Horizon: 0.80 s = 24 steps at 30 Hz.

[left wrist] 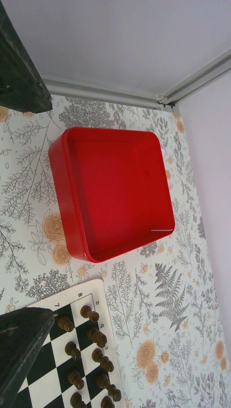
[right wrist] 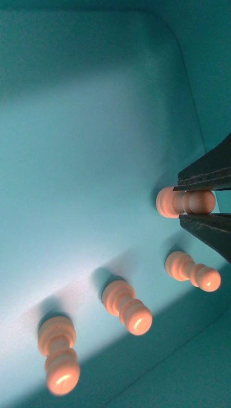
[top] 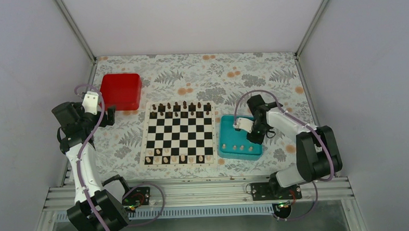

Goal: Set up the chess pieces on the board
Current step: Pick up the chess piece from the storage box, then place the chess piece on the chessboard.

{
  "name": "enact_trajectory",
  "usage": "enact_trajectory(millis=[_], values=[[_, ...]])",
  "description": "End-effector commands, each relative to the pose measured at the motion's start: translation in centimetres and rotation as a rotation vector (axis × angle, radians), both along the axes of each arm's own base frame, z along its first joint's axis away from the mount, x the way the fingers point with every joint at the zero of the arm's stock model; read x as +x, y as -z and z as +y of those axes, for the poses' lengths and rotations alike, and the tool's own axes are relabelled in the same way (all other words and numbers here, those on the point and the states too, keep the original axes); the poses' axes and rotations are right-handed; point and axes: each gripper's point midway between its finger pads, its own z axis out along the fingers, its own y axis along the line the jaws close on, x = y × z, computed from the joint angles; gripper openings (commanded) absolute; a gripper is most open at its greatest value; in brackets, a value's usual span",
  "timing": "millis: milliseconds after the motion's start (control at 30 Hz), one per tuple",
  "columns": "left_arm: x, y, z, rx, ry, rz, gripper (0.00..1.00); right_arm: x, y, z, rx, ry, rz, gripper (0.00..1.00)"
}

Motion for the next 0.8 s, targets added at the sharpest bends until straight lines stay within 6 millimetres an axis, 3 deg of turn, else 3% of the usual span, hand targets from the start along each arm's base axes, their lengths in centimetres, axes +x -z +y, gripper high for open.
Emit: enact_trajectory(millis=[0, 100, 200, 300, 467, 600, 767], values=[[0.0, -0.2, -0.2, -0.001, 0.02, -0.012, 1.0, 1.3, -2.6, 0.6, 0.039, 0.0, -0.037, 0.09], [0.0, -0.2, -0.2, -0.003, 0.02, -0.011, 1.0, 2.5, -5.4, 1.5, 0.053, -0.013, -0.081, 0.09], [0.0, -0.2, -0.2, -0.004, 0.021, -0.012, 1.0, 2.9, -8.4, 4.0, 0.071, -0.07, -0.115, 0.09], [0.0, -0.2, -0.2, -0.003, 0.02, -0.011, 1.0, 3.0, -11.1, 8.0, 0.093, -0.152, -0.163, 0.1], [0.0, -0.2, -0.1, -0.001, 0.016, -0.011, 1.0, 2.4, -13.8, 16.2, 0.134, -0.322, -0.202, 0.1], [0.0, -0.1, -0.1, -0.003, 0.017, -0.007, 1.0, 0.5, -12.8, 22.5, 0.151, -0.471, -0.168, 0.09], [0.0, -0.1, -0.2, -0.005, 0.023, -0.004, 1.0, -1.4, -10.0, 28.6, 0.134, -0.603, -0.136, 0.1]])
